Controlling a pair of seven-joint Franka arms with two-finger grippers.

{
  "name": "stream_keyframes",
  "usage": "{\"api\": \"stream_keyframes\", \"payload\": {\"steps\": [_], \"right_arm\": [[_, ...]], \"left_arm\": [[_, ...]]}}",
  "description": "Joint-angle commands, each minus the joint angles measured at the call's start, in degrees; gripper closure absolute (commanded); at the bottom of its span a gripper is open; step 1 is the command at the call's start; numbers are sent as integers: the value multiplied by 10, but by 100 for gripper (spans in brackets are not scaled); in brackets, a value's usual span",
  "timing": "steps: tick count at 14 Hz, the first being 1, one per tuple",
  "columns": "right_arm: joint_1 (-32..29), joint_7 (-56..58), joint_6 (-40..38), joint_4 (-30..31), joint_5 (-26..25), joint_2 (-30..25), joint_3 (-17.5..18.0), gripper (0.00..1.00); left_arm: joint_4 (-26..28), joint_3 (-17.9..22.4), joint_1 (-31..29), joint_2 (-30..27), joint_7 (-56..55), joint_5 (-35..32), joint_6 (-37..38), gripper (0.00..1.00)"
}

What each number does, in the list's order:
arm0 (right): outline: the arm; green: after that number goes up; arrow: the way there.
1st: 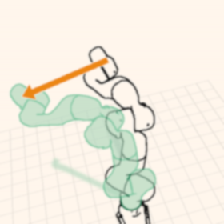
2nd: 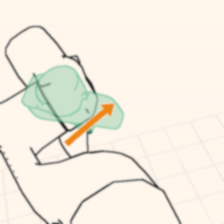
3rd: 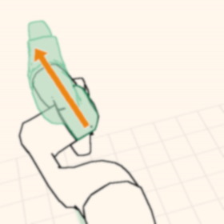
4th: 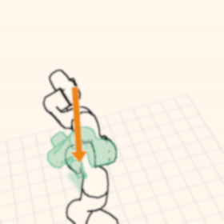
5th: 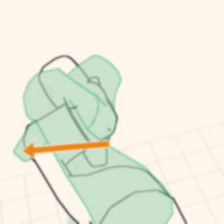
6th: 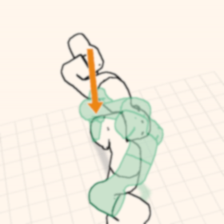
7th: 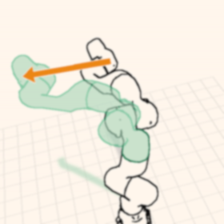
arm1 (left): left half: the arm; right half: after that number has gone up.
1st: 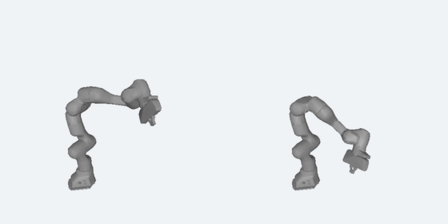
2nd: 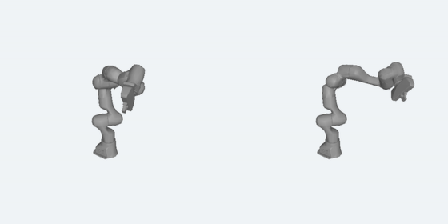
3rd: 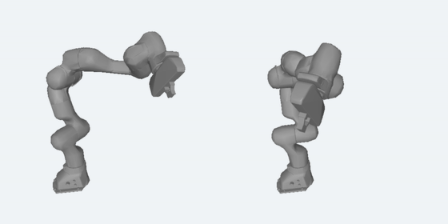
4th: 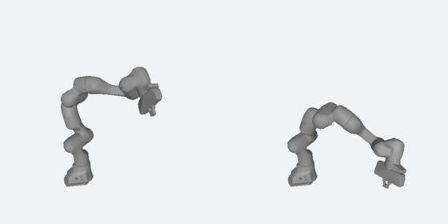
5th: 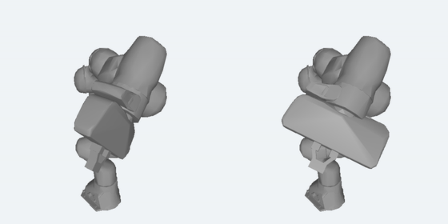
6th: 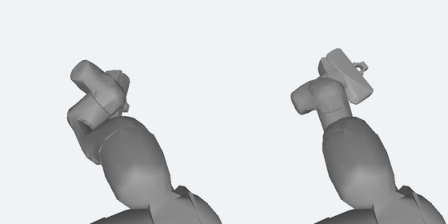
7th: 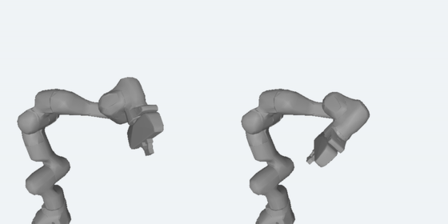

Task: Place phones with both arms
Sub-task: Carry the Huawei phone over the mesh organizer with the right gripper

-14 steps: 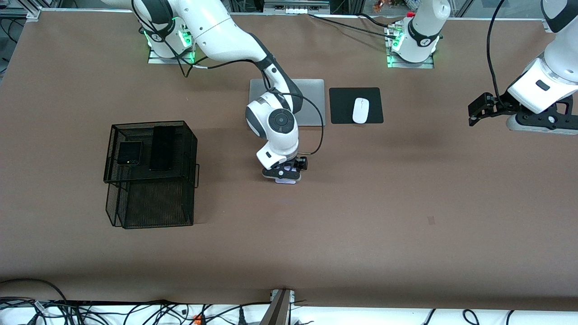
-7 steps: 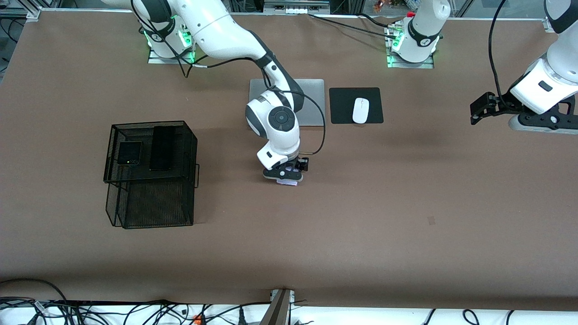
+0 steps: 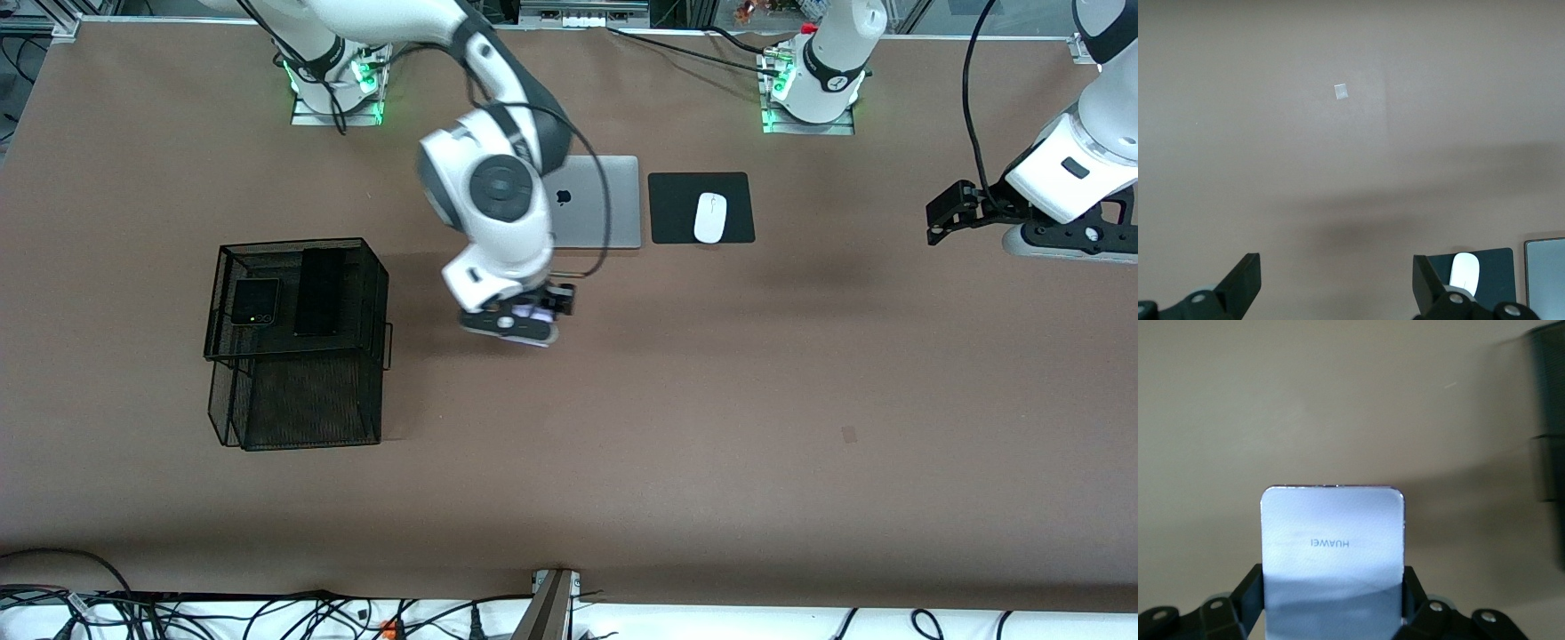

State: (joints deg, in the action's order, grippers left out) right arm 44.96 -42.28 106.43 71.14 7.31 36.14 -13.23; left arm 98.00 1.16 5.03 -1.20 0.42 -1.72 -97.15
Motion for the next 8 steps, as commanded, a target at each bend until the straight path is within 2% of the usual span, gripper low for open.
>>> {"api": "stream_keyframes", "payload": {"steps": [1, 6, 8], "right_arm": [[-82, 78, -49, -2, 0, -22, 11, 77], [-210, 313, -47, -2, -3, -18, -17, 76], [-252, 383, 3, -2, 0, 8, -15, 76]], "left_arm": [[-15, -1, 0, 4, 2, -8, 16, 0], [-15, -2, 1, 4, -2, -8, 14, 0], [-15, -1, 2, 4, 3, -8, 14, 0]]}}
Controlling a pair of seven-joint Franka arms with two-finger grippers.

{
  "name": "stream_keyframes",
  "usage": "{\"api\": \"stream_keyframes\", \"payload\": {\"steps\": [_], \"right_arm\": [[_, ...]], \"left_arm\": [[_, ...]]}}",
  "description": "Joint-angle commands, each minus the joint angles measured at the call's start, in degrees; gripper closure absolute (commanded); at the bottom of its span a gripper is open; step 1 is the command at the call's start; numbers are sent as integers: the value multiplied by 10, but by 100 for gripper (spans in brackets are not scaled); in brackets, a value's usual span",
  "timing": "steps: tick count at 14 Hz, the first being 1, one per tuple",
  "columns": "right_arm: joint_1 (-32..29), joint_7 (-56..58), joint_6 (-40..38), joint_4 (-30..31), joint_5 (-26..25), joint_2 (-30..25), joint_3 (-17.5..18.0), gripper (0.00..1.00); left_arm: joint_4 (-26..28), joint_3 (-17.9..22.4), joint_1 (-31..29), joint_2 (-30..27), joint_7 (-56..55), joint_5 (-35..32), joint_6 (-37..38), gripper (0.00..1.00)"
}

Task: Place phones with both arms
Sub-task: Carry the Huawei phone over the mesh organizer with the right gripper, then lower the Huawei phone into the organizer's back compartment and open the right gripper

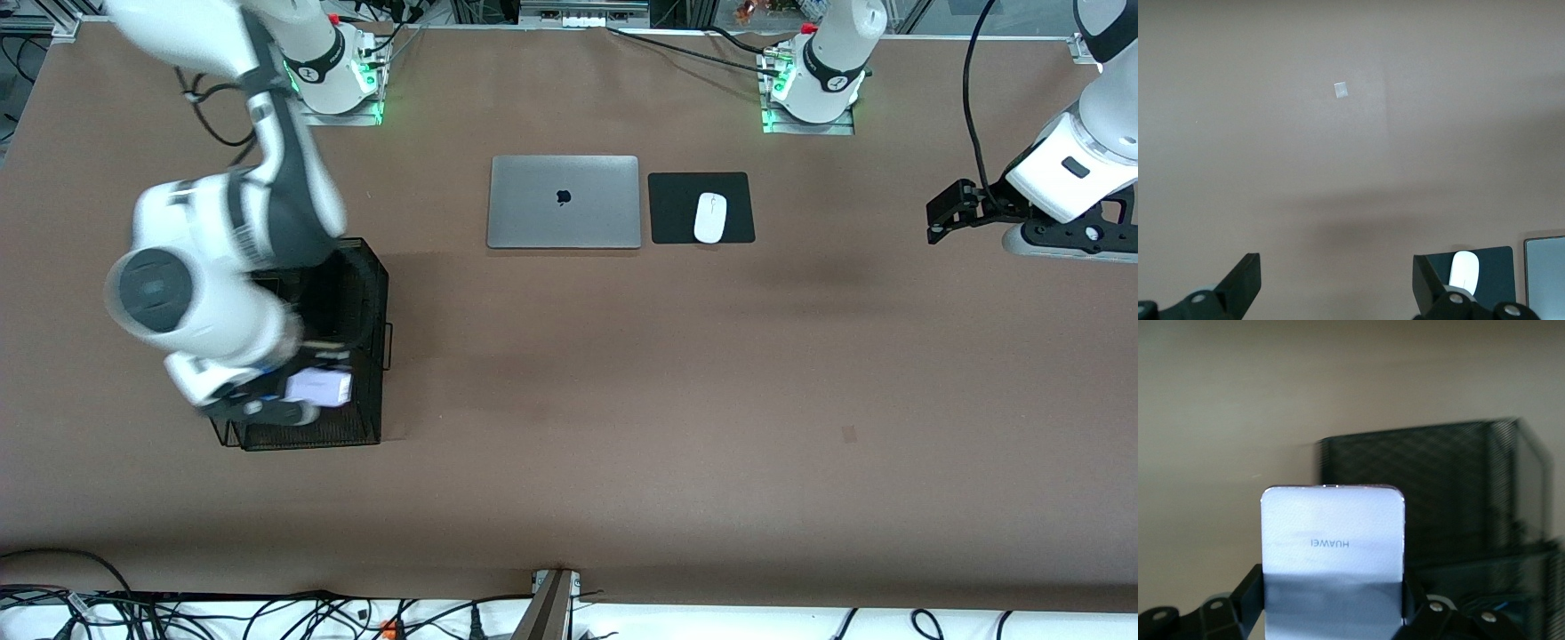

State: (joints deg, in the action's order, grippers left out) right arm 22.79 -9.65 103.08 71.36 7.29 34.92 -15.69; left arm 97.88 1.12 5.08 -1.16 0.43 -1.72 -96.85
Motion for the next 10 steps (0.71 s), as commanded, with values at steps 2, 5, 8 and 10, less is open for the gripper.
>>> {"api": "stream_keyframes", "payload": {"steps": [2, 5, 8, 10], "right_arm": [[-47, 92, 90, -3, 5, 48, 10, 76], [-53, 95, 149, 16, 36, 81, 10, 76], [-49, 100, 220, 93, 37, 82, 11, 76], [-48, 103, 216, 113, 38, 76, 12, 75]], "left_arm": [[-14, -1, 0, 4, 3, -8, 13, 0], [-14, -1, 0, 5, 3, -8, 13, 0], [-14, -1, 0, 5, 2, -8, 13, 0], [-14, -1, 0, 5, 4, -8, 13, 0]]}}
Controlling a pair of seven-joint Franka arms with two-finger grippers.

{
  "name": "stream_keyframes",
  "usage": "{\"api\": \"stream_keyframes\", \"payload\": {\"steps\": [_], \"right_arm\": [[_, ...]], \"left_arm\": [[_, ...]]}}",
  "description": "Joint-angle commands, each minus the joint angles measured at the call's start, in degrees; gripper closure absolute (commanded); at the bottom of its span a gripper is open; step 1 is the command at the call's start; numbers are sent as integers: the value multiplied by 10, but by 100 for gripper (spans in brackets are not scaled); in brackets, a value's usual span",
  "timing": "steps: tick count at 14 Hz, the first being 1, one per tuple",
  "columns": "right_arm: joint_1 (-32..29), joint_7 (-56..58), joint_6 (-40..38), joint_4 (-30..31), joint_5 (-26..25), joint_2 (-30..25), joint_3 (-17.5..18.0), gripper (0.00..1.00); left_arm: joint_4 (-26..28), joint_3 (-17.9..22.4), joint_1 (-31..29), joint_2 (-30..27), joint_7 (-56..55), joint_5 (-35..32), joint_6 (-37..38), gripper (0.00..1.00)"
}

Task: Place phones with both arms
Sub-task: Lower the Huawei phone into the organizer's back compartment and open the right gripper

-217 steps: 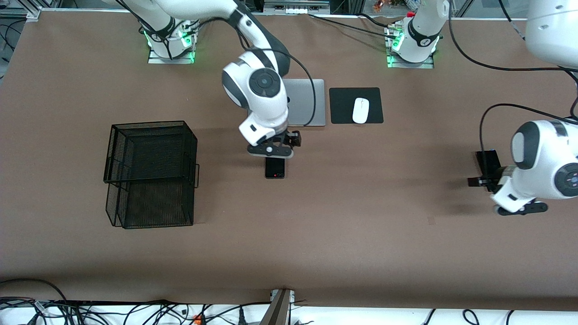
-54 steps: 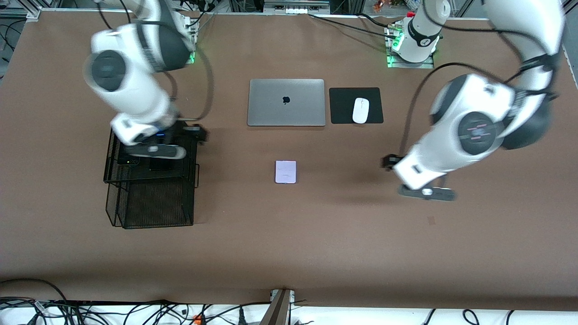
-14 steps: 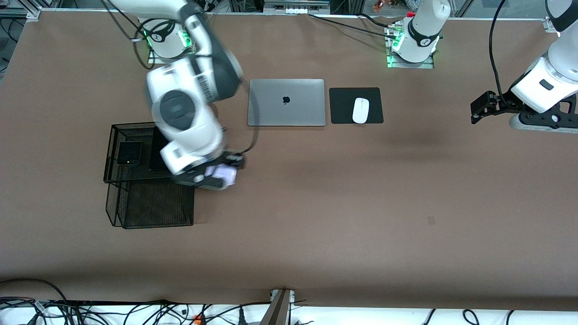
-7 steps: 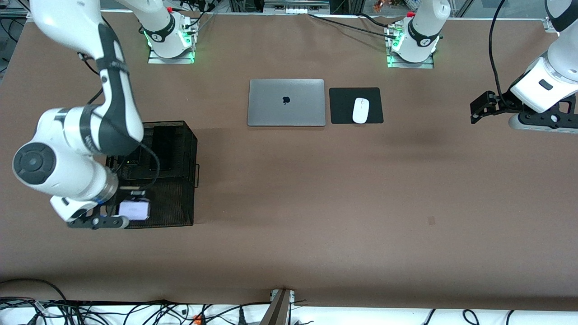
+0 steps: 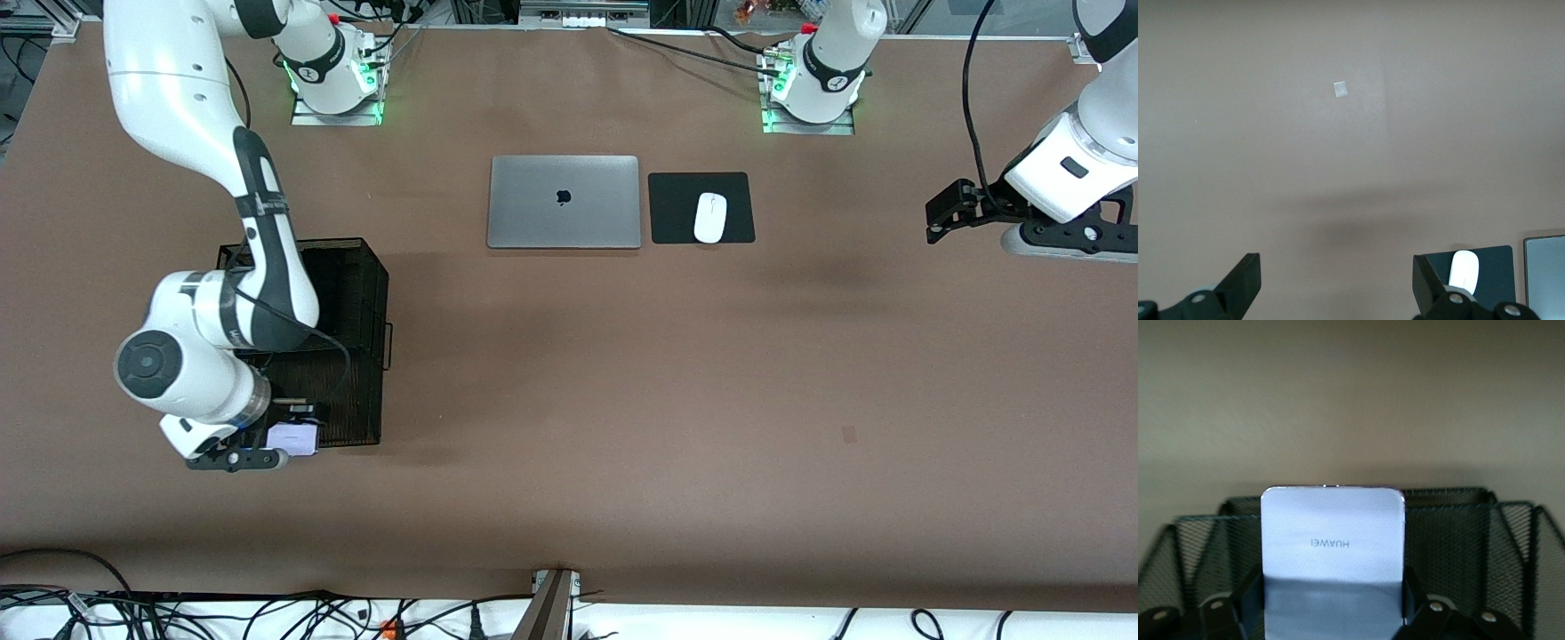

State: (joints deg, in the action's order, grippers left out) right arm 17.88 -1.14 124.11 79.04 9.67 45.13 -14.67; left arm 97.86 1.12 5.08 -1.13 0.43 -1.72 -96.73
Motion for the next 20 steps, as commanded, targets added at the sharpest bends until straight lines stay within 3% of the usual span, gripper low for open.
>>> {"api": "stream_keyframes", "payload": {"steps": [1, 3, 4, 5, 6, 8, 11, 17, 20], "right_arm": [[1, 23, 1, 48, 14, -29, 3, 74], [1, 25, -25, 58, 14, -36, 3, 74], [1, 25, -34, 58, 14, -36, 3, 64], [1, 25, -34, 55, 15, -36, 3, 28], [-3, 25, -34, 52, 22, -36, 3, 0], [-6, 28, -35, 43, 53, -36, 0, 0], [-7, 25, -74, 23, 54, -69, -4, 0], [-5, 12, -230, 33, 18, -190, -19, 0], [-3, 12, -270, 53, -6, -245, -19, 0]], "left_arm": [[-14, -1, 0, 4, 3, -8, 12, 0], [-14, -1, 0, 4, 4, -8, 12, 0], [-14, -1, -1, 4, 4, -8, 12, 0], [-14, -1, -1, 4, 4, -8, 12, 0], [-14, -1, -1, 4, 4, -8, 12, 0], [-14, -1, -1, 4, 3, -8, 12, 0], [-14, -1, -1, 4, 3, -8, 12, 0], [-14, -1, -1, 4, 2, -8, 13, 0], [-14, -1, -1, 4, 2, -8, 13, 0]]}}
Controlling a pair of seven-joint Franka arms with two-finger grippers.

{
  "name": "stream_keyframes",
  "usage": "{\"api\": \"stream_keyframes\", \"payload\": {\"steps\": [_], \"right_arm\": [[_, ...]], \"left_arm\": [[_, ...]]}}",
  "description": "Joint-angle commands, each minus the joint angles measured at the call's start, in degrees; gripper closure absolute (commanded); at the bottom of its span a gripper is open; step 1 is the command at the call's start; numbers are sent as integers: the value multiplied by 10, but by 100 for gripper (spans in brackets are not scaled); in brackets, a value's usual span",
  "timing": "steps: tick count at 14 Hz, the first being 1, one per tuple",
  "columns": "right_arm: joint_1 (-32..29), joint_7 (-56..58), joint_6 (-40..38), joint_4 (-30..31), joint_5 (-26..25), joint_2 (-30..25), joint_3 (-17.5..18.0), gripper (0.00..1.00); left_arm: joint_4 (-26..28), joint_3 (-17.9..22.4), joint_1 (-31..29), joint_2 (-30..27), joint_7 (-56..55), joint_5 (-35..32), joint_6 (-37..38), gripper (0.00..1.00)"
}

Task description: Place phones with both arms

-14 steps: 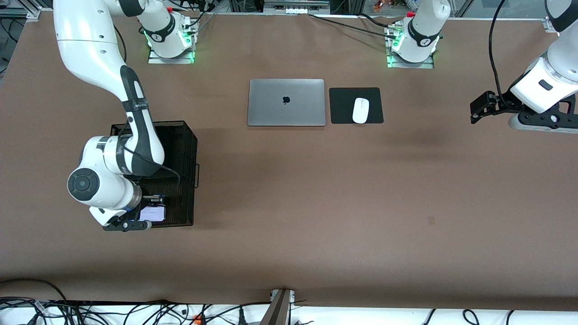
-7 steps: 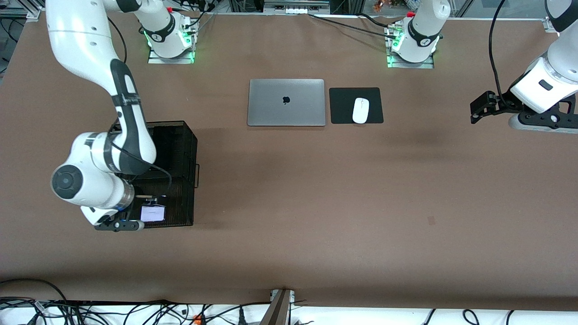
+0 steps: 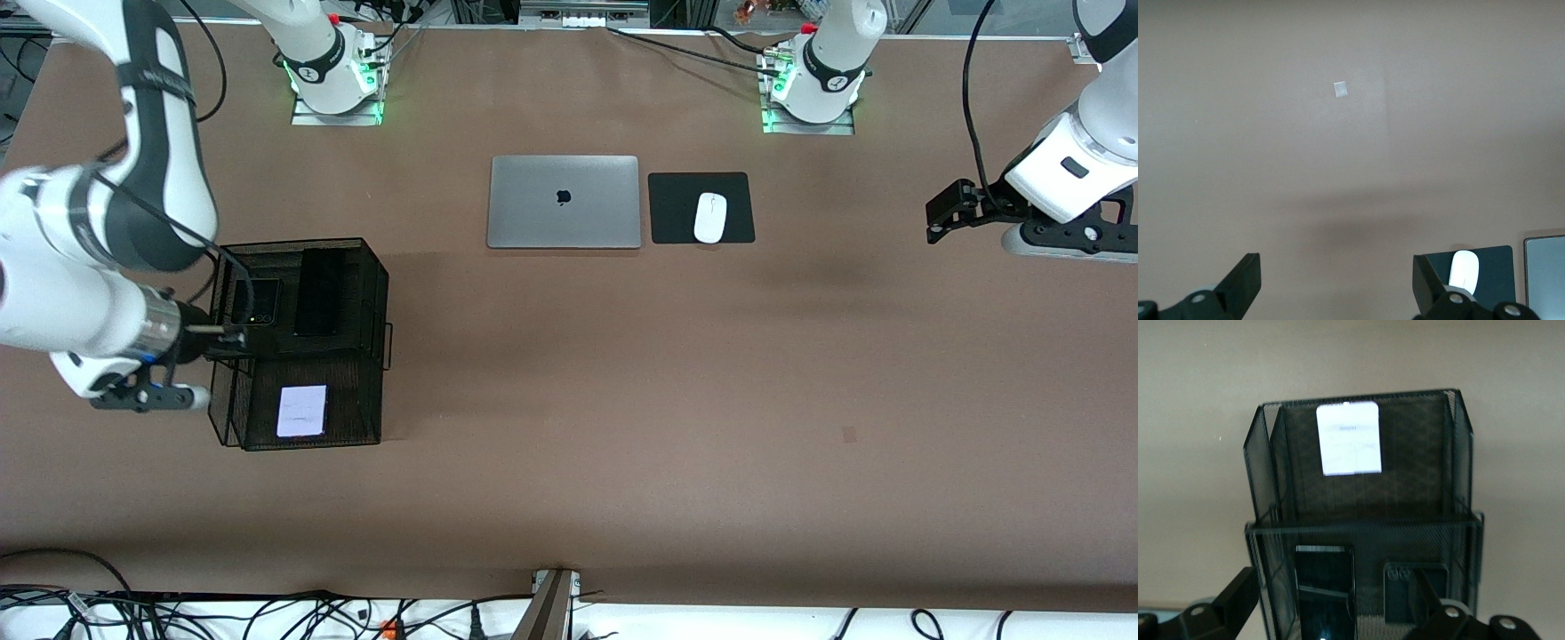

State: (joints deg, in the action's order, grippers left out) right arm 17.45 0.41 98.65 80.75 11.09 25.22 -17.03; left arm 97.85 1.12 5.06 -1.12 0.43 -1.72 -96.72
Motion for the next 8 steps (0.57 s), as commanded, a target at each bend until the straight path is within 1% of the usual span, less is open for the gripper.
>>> {"api": "stream_keyframes", "payload": {"steps": [1, 3, 5, 7, 8], "right_arm": [[5, -3, -24, 48, -32, -67, 4, 0], [7, -3, -27, 90, -57, -116, 5, 0], [3, -20, -23, 126, -93, -164, 11, 0], [-12, -25, -22, 155, -113, -204, 14, 0], [-45, -24, -28, 157, -120, -213, 36, 0]], "left_arm": [[-13, -1, -1, 4, 2, -8, 13, 0], [-13, -1, -1, 4, 2, -8, 13, 0], [-13, -1, -1, 3, 3, -8, 13, 0], [-13, -1, -1, 3, 3, -8, 13, 0], [-13, -1, -1, 4, 3, -8, 13, 0]]}}
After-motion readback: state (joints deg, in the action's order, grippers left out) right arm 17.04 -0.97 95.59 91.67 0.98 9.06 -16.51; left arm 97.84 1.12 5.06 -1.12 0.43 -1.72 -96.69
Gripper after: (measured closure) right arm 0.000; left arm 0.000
